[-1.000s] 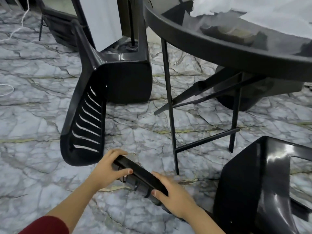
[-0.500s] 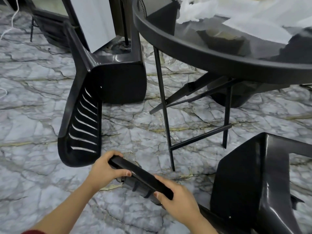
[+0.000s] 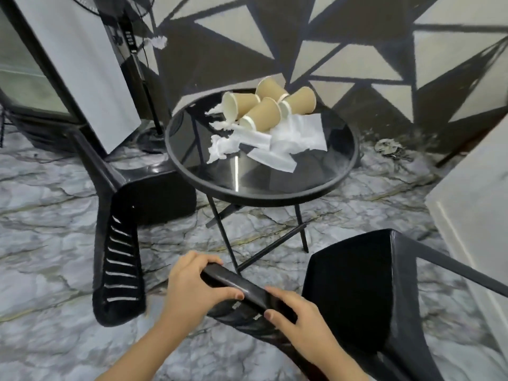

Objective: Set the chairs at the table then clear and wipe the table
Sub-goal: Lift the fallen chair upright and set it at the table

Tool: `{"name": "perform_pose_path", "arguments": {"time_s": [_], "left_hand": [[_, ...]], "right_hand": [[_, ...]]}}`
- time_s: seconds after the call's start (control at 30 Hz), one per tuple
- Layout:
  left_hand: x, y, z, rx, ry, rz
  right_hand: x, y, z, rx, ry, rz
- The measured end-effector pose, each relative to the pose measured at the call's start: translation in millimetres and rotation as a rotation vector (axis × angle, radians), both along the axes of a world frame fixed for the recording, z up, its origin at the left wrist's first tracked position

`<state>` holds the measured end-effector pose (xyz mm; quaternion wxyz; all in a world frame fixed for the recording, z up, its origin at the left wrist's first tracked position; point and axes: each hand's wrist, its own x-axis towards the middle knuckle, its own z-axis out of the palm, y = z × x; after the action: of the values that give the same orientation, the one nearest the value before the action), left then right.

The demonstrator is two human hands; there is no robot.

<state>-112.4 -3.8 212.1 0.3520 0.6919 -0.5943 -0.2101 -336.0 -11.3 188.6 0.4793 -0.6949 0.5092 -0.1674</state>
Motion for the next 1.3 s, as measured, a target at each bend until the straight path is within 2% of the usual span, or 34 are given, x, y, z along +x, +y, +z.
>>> {"name": "perform_pose_path", "arguments": {"time_s": [0.17,0.3,0.53,0.67,0.8,1.07,1.2,1.3], "left_hand": [[-68,21,57,-0.091,-0.105,-0.047],[-125,44,90,-0.111,-0.153,-0.060],[-210,99,139,-0.153,-0.310,-0.216],[-240,133,155,-0.065,-0.242,-0.318],[-281,146,169,-0.059,-0.203,-0.368],[-361,157,186,-0.068,-0.249,-0.437],[-395,166,199,-0.037,-0.162,-0.544],[-411,170,203,-0.045,-0.110,-0.536]], "right_hand": [[-37,12,61,-0.040,-0.009,0.082],[-91,40,87,-0.066,-0.050,0.004],[-201,86,128,-0.149,-0.096,-0.003],[-265,105,142,-0.134,-0.096,-0.041],[-306,117,163,-0.146,-0.095,-0.030],[-335,136,211,-0.331,-0.168,-0.128],[-351,143,221,-0.433,-0.146,-0.177],[-377,152,221,-0.431,-0.158,-0.242]]}}
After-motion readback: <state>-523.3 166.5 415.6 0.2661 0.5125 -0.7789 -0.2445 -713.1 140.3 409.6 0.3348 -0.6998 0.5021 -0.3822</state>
